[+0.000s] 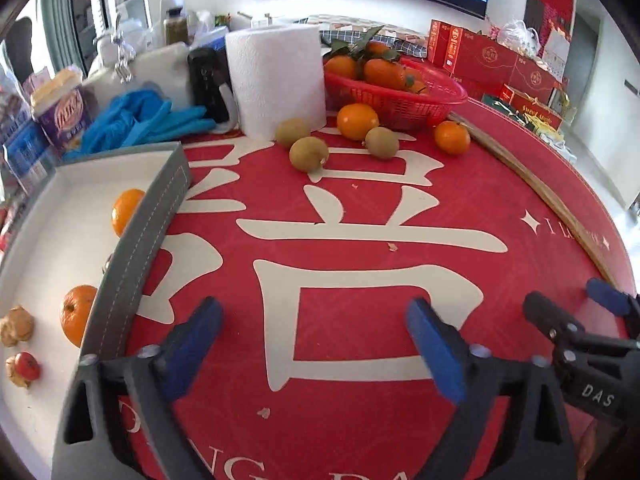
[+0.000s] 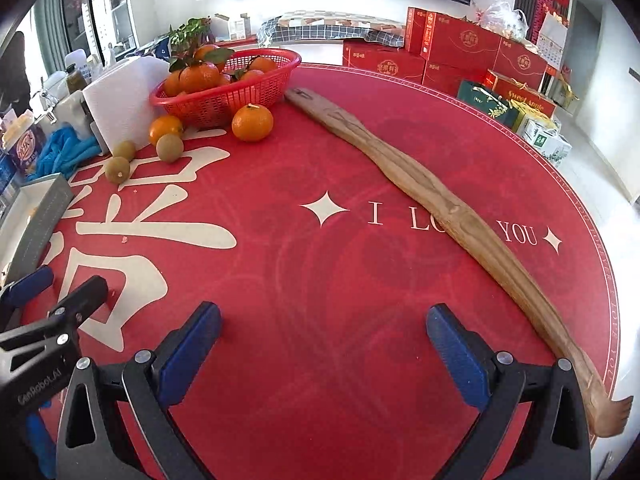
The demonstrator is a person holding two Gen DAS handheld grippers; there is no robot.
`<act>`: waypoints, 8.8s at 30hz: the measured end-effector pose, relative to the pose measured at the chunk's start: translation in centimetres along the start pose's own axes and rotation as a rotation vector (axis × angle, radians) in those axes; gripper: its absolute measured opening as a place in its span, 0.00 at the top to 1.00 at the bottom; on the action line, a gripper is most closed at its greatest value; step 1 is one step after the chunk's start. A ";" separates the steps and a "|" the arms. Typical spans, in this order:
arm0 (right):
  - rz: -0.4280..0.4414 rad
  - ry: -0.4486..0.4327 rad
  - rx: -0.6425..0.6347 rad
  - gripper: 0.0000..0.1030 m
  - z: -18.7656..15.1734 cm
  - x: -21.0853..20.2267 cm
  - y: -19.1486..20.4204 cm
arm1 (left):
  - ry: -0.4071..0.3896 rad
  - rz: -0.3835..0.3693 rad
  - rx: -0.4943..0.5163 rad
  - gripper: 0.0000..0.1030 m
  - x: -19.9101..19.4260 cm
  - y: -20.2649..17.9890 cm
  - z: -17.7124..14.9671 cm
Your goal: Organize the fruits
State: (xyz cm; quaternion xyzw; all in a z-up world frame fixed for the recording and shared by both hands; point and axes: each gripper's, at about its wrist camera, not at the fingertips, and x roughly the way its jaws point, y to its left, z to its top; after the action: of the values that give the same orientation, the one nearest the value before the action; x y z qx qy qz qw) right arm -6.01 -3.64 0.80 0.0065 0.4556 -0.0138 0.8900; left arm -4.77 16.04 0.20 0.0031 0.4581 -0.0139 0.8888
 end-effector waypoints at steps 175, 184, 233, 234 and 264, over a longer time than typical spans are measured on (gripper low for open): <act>0.310 0.064 -0.074 0.70 9.7 4.4 9.2 | -0.098 -0.044 -0.048 0.70 -4.9 4.4 -1.6; 0.412 0.079 -0.094 0.70 9.1 0.6 8.6 | -0.192 0.024 -0.110 0.70 -8.6 8.9 -0.4; 0.298 0.068 -0.016 0.01 5.5 -1.5 9.3 | -0.087 -0.001 -0.039 0.18 -8.0 7.3 -0.7; 0.257 0.081 -0.002 0.01 5.1 -1.0 8.0 | -0.058 -0.002 -0.020 0.18 -7.1 5.7 -0.6; -0.006 -0.004 0.003 0.01 1.3 0.7 0.8 | -0.002 0.020 -0.025 0.00 0.5 0.5 0.5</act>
State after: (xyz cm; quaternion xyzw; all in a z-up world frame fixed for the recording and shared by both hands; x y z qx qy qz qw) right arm -4.50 -2.85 0.98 0.0064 0.4540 -0.0173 0.8908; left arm -4.00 16.49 0.07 -0.0033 0.4572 0.0007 0.8894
